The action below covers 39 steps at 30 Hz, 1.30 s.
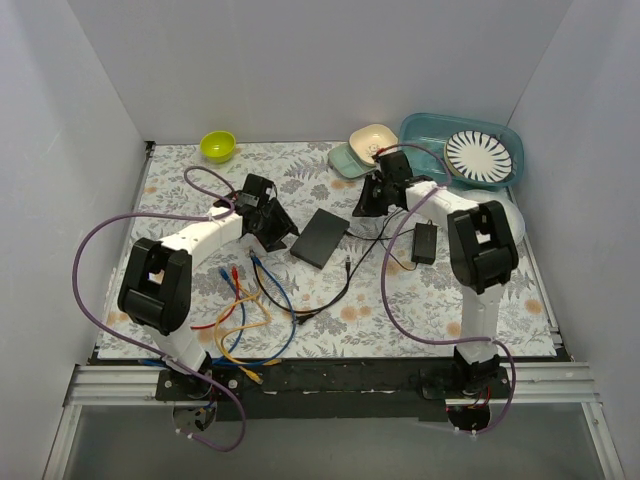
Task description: Pull the plug from the switch port
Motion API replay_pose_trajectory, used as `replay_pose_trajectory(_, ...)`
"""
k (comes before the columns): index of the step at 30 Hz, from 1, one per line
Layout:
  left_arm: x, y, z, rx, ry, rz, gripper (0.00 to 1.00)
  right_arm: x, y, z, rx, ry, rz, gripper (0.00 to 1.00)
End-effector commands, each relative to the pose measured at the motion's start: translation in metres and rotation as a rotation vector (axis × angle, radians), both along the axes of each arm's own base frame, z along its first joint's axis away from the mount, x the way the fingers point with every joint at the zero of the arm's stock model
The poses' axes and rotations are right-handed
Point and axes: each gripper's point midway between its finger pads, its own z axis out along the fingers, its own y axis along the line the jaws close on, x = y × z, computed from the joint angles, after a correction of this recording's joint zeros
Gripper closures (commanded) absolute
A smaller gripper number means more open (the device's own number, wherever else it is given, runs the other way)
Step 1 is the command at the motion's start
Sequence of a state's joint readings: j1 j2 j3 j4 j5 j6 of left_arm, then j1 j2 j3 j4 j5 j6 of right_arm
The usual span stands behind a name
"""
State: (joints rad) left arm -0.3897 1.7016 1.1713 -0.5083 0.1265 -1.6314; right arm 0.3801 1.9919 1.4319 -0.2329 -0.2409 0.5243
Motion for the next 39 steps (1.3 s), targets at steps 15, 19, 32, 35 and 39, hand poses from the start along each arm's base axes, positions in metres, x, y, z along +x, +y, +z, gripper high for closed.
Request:
replay_pose_trajectory(15,-0.056,0.006,-0.070,-0.007,0.233,-0.065,0.53,-0.140,0.026,-0.066,-0.029,0.189,0.233,0.87)
replay_pose_trajectory(19,-0.045,0.003,-0.073,0.004,0.234,-0.076,0.53,-0.184,0.040,-0.074,-0.021,0.222,0.311,0.87)
replay_pose_trajectory(32,0.026,0.031,0.000,0.002,-0.051,0.032,0.53,-0.133,-0.009,-0.015,-0.247,-0.060,0.198,0.74)
replay_pose_trajectory(35,0.052,0.015,0.019,-0.068,-0.120,0.018,0.53,-0.135,-0.010,-0.022,-0.257,-0.032,0.202,0.73)
replay_pose_trajectory(39,0.085,0.016,0.010,-0.011,-0.133,0.035,0.53,-0.136,-0.009,-0.047,-0.275,0.049,0.224,0.75)
